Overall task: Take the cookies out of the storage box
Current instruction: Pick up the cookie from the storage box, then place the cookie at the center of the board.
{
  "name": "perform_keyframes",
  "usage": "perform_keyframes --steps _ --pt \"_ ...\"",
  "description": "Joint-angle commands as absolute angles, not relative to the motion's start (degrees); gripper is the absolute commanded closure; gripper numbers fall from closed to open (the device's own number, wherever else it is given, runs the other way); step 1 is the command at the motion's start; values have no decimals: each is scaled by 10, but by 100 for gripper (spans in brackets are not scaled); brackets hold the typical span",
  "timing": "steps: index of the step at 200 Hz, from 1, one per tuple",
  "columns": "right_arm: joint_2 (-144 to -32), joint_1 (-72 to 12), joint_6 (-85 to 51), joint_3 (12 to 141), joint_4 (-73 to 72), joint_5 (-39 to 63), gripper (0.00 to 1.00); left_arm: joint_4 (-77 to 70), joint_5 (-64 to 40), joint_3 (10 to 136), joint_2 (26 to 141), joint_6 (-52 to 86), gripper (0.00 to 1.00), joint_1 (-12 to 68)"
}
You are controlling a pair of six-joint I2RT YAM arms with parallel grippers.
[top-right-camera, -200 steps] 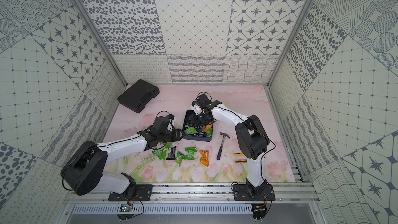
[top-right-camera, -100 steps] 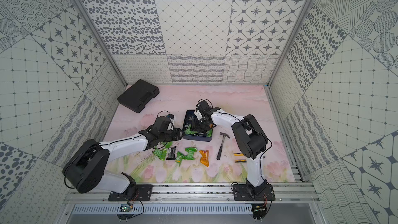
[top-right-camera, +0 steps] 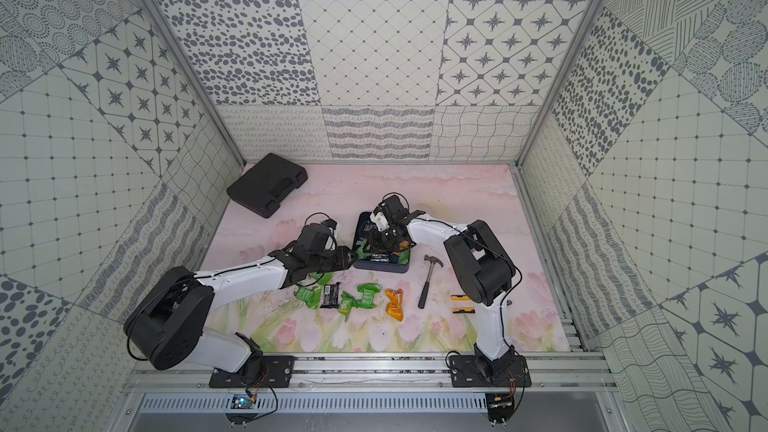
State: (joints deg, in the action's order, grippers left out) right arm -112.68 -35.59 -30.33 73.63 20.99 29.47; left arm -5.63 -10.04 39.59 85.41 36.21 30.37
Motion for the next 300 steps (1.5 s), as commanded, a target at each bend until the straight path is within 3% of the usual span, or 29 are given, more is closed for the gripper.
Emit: perform_keyframes --steps 1,67,106,140,182,220,245,300 --pt "-1116 -359 -305 728 176 313 77 -54 -95 403 860 360 61 306" --pt "-1100 -357 -306 723 175 306 88 -52 -94 410 857 354 61 306" --pt "-1092 -357 -311 723 173 301 100 -53 -92 410 849 353 60 306" --pt "-1076 -357 -315 721 173 294 100 -36 -59 413 812 356 56 306" --pt "-1028 -357 -324 711 174 275 100 29 53 415 698 373 47 304" --pt "-982 -367 -336 711 174 260 100 144 169 391 572 498 48 269" --pt "-985 -404 -340 732 169 253 100 221 196 358 479 593 57 228" --pt "-1107 -530 -348 855 155 260 100 432 268 346 305 656 59 192"
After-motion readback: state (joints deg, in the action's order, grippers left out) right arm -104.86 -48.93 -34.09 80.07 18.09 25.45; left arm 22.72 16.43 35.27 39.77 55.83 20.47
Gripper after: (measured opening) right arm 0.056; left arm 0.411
